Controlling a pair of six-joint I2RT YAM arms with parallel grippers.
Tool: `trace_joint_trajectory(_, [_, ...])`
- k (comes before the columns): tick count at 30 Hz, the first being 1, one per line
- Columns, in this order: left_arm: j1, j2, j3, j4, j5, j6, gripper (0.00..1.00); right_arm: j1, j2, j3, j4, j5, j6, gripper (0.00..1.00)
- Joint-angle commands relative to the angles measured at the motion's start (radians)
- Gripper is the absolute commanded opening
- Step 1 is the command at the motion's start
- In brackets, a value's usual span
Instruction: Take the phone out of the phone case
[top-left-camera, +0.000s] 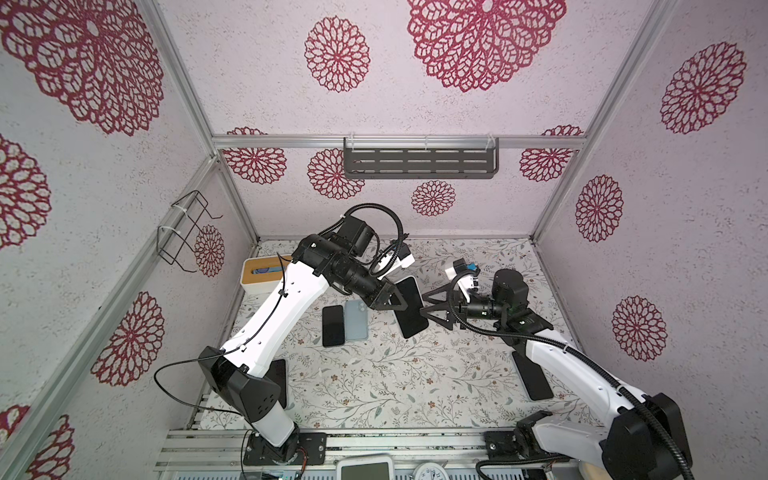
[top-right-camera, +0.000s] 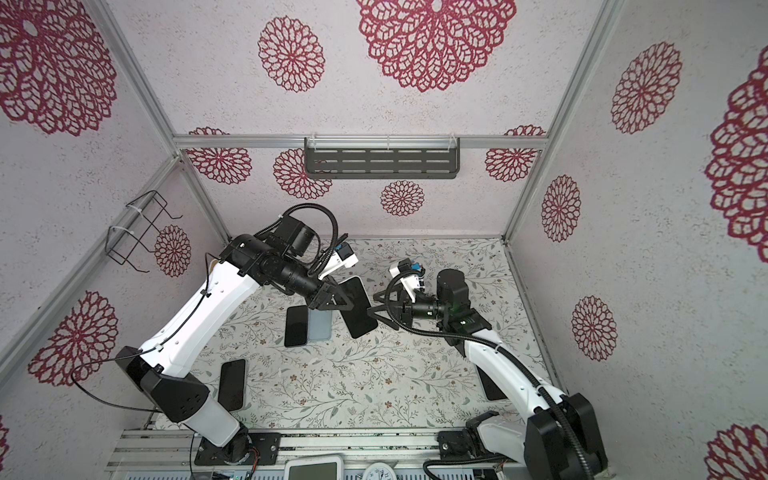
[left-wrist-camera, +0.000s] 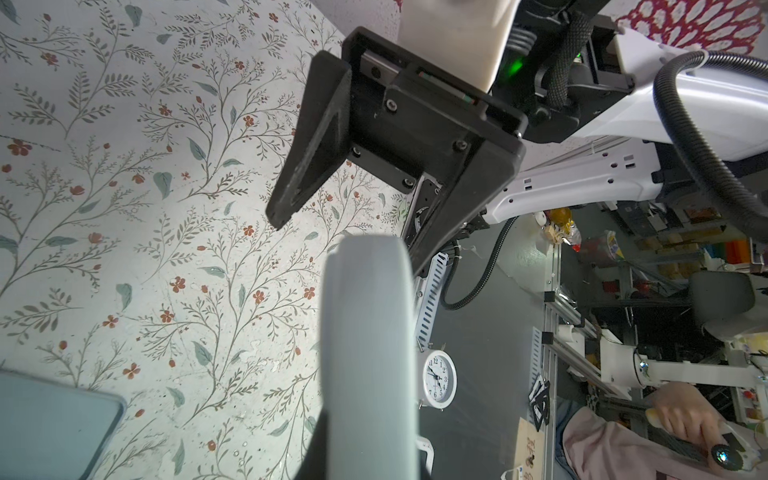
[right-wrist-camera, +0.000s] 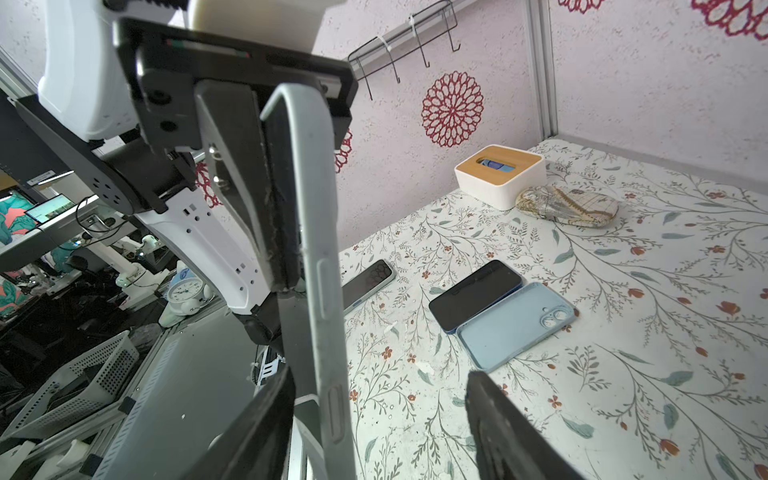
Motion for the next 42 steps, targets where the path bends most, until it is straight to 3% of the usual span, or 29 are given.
trace_joint_trajectory(1, [-0.023,-0.003,0.029,-0.003,0.020,0.043,0.00,0.000,0.018,0.064,0.021,-0.031,-0.036,0.66])
trace_joint_trajectory(23, [-0.042,0.053,0.065,-0.022,0.013,0.058,0.00,0.062,0.061,0.061,0.291,-0.116,0.129,0.26])
trace_joint_trajectory(29, [-0.043,0.060,0.064,-0.023,0.004,0.060,0.00,0.064,0.073,0.039,0.422,-0.127,0.222,0.04])
trace_joint_trajectory(37, [-0.013,-0.013,-0.021,0.109,0.024,-0.008,0.00,0.065,0.087,0.006,0.614,-0.082,0.349,0.00])
trace_joint_trajectory(42, [0.034,-0.181,-0.298,0.489,0.117,-0.184,0.25,0.066,0.087,-0.007,0.708,-0.057,0.410,0.00])
